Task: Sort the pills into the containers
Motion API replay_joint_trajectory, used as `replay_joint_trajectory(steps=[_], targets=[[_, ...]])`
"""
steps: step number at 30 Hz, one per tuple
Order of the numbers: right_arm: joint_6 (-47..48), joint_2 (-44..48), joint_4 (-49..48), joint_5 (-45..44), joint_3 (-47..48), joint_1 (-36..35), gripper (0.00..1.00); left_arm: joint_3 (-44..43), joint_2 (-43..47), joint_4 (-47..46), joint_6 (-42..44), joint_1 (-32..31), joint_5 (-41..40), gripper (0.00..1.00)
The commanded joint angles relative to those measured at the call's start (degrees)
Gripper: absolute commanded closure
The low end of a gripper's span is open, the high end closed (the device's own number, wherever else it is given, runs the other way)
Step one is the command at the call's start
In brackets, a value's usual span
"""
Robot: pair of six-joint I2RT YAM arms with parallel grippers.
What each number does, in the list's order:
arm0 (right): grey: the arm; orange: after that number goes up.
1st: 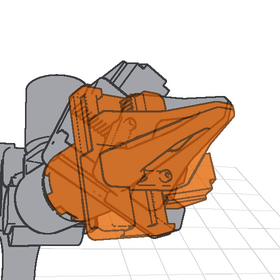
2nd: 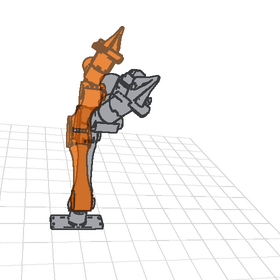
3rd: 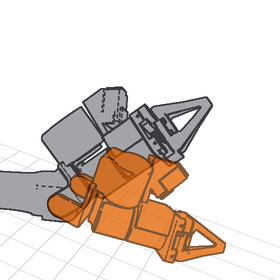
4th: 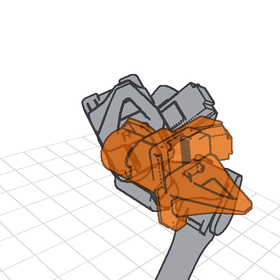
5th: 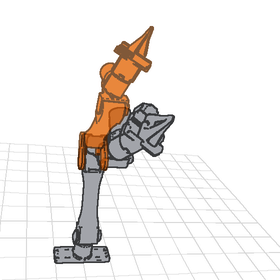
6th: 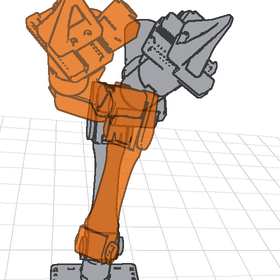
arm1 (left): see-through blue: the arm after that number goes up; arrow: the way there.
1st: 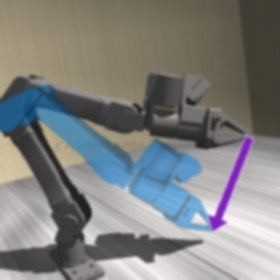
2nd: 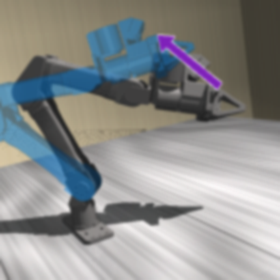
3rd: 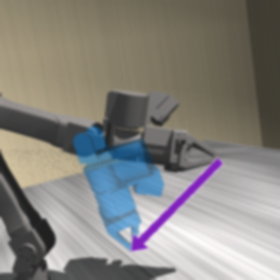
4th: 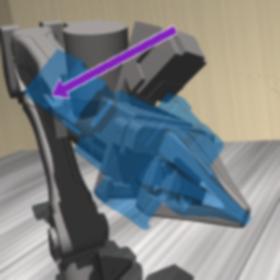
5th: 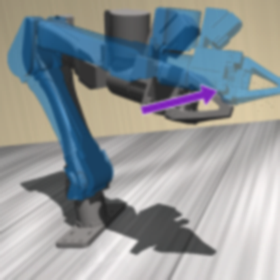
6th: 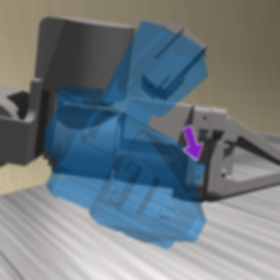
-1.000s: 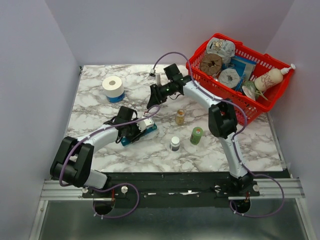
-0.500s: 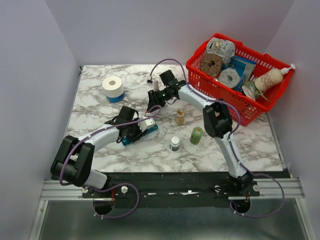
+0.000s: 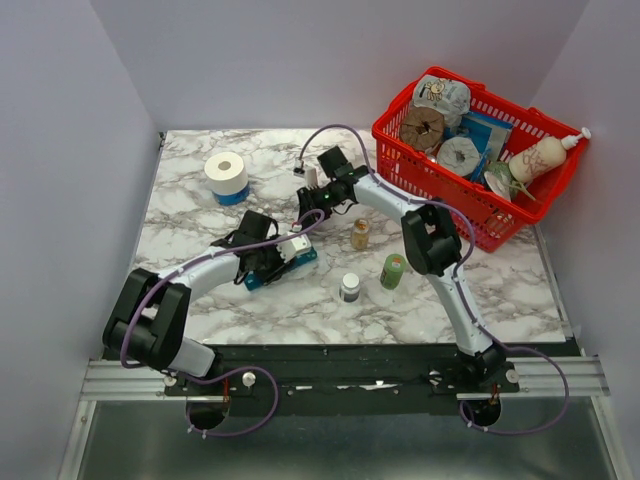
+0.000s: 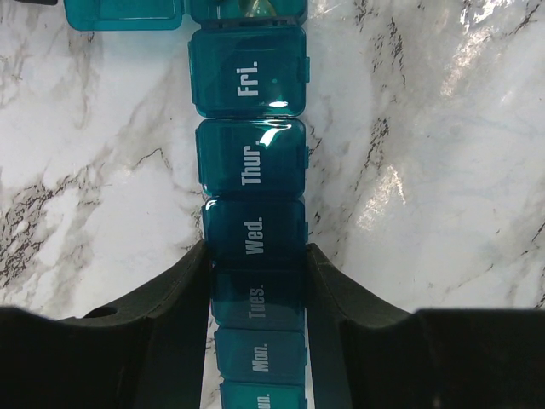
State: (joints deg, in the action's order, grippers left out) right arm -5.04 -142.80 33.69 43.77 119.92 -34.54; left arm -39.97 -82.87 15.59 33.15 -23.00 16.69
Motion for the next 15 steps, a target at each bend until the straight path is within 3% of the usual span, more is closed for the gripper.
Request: replay_joint_trajectory(steps=[1,15], targets=[[1.4,4.0,0.7,3.7,-3.5,-0.4,0.72,-0.6,-2.7,1.9,-0.9,-0.4,0.5,1.0],[0.3,11.3,-0.9,8.2,-9.9,-0.5,0.72,-2.2,-4.7,3.2,-2.8,-0.4,-1.3,1.0]])
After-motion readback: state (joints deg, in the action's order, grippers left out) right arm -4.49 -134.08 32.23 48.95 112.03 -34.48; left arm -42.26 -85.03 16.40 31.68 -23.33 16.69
